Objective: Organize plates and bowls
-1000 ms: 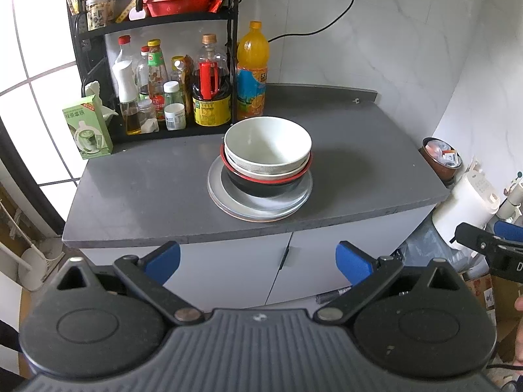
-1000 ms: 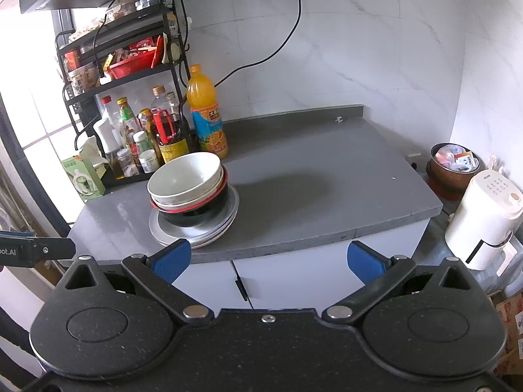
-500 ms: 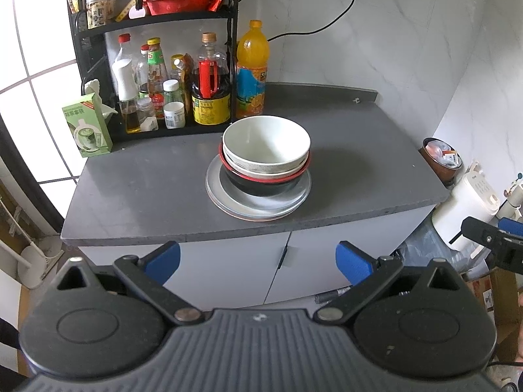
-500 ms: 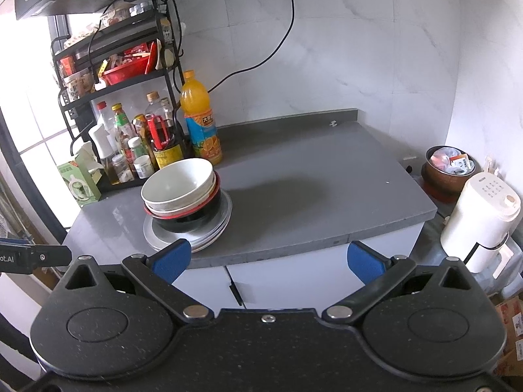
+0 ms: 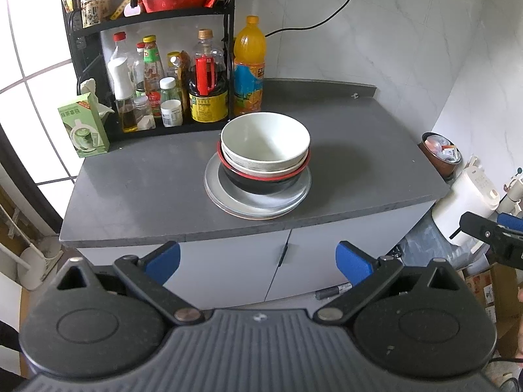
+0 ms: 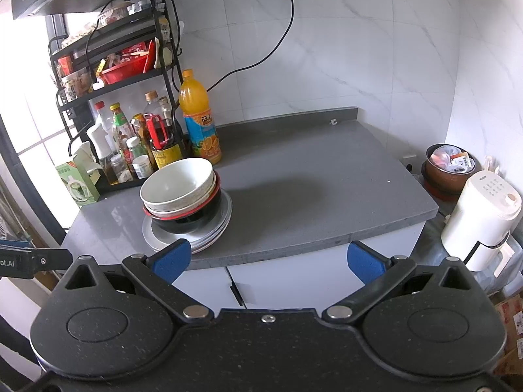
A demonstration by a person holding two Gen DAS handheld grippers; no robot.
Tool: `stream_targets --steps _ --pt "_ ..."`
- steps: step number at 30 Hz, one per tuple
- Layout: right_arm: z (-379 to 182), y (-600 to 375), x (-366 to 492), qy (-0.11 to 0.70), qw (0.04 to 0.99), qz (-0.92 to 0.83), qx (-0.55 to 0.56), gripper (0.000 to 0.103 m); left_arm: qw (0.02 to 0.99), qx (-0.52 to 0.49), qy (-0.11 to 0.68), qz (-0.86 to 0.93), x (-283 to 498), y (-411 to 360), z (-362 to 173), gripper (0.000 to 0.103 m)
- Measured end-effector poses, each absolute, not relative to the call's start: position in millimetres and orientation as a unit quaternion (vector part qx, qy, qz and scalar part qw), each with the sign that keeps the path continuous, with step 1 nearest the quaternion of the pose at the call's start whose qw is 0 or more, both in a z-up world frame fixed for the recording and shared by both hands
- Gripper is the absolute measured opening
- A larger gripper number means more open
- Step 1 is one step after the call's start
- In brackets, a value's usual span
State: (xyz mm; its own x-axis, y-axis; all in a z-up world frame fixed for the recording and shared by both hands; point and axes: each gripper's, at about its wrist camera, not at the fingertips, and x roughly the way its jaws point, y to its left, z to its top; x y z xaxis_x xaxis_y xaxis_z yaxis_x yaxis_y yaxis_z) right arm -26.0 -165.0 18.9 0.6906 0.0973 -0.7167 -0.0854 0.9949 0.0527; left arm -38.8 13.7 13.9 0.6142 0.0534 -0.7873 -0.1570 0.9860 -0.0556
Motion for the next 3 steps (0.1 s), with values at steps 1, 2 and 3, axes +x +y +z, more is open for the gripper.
stream_targets --steps 1,2,3 --pt "18.3 -164.3 -26.0 0.390 0.919 0.051 0.007 0.103 0.897 -0.060 0.435 0.059 -38.7 13.6 14.2 0.100" --pt "17.3 -163.6 -26.0 0.391 0.919 0.051 0.007 0.103 0.897 -0.061 0.434 0.060 -38.8 14.3 14.2 0.100" --pt "15.7 -162.5 -26.7 0.392 0.919 0.050 0.007 0.103 0.896 -0.060 0.435 0.062 -38.5 14.8 13.7 0.100"
